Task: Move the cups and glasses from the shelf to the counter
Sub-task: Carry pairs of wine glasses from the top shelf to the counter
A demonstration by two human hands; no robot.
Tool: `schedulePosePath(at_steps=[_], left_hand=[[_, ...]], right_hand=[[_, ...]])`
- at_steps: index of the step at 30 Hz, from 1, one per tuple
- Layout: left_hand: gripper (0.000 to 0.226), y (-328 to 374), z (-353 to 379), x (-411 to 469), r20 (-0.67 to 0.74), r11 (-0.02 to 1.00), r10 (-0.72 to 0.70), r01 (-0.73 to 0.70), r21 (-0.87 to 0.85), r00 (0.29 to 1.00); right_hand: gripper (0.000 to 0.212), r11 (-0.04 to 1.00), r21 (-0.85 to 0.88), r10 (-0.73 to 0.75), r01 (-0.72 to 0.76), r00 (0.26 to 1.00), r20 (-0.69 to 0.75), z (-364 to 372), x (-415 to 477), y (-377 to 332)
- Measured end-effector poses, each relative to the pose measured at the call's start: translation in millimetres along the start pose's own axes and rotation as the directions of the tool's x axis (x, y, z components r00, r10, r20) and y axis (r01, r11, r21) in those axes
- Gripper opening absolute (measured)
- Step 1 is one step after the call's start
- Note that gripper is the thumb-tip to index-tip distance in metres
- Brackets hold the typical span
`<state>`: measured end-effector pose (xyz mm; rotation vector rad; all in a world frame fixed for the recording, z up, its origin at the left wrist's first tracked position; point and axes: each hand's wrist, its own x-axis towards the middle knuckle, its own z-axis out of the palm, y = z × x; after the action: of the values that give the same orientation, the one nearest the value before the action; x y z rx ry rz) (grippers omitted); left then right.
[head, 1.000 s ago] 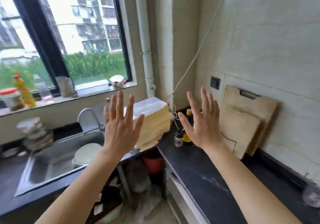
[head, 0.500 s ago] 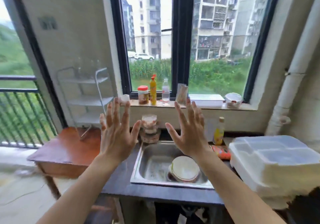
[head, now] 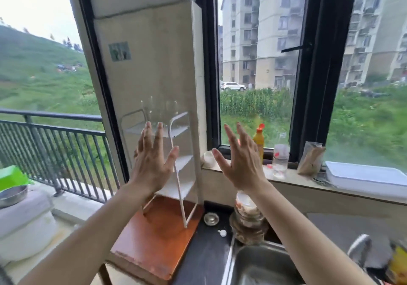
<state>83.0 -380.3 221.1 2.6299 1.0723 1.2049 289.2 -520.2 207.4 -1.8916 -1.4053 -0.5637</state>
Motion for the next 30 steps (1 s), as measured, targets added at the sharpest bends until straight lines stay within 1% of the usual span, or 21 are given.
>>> schedulePosePath(at_steps=[5, 8, 10, 12, 17, 19, 21, 25, 27, 30], left_hand=[[0.082, -52.2, 9.9, 75.8, -0.051, 0.999, -0.011, 0.008, -0.05, 0.999], [0.084, -93.7, 27.9, 120.3, -0.058, 0.994, -0.055, 0.049, -0.103, 0.997], [0.086, -119.9, 42.7, 148.8, -0.057, 0.989, -0.08, 0.072, -0.129, 0.995], [0.088, -149.0, 60.1, 181.2, -0.048, 0.986, -0.08, 0.072, -0.153, 0.996], [0.092, -209.7, 104.9, 263.6, 0.036, 0.966, -0.074, 0.081, -0.246, 0.997], [0.093, -224.7, 117.8, 291.5, 0.037, 0.965, -0.051, 0.059, -0.254, 0.998], [0.092, -236.8, 127.5, 318.5, 0.033, 0.971, 0.003, 0.005, -0.241, 0.999], [0.077, -243.6, 144.3, 352.3, 0.078, 0.973, 0.132, -0.114, -0.201, 0.988], [0.068, -244.4, 151.9, 357.3, 0.062, 0.967, 0.183, -0.169, -0.191, 0.981], [0.052, -245.1, 158.7, 356.3, -0.002, 0.951, 0.203, -0.198, -0.237, 0.979]], right_hand=[[0.075, 0.996, 0.082, -0.032, 0.027, 0.998, 0.058, 46.8, 89.1, -20.5], [0.074, 0.99, 0.139, -0.054, 0.04, 0.993, 0.105, 80.9, 131.1, -27.9], [0.074, 0.989, 0.143, -0.061, 0.044, 0.992, 0.114, 103.9, 154.6, -30.0], [0.073, 0.989, 0.146, -0.027, 0.011, 0.994, 0.108, 131.4, 181.1, -32.2], [0.072, 0.979, 0.166, 0.102, -0.121, 0.988, 0.116, 195.3, 249.6, -34.7], [0.073, 0.975, 0.141, 0.152, -0.169, 0.98, 0.125, 211.8, 271.6, -34.9], [0.072, 0.969, 0.121, 0.199, -0.216, 0.97, 0.139, 228.1, 291.8, -36.7], [0.071, 0.964, 0.078, 0.238, -0.255, 0.955, 0.176, 248.7, 318.2, -40.4], [0.069, 0.961, 0.058, 0.256, -0.271, 0.948, 0.186, 254.8, 326.0, -41.2], [0.058, 0.961, 0.027, 0.266, -0.276, 0.946, 0.187, 261.9, 329.8, -40.7]])
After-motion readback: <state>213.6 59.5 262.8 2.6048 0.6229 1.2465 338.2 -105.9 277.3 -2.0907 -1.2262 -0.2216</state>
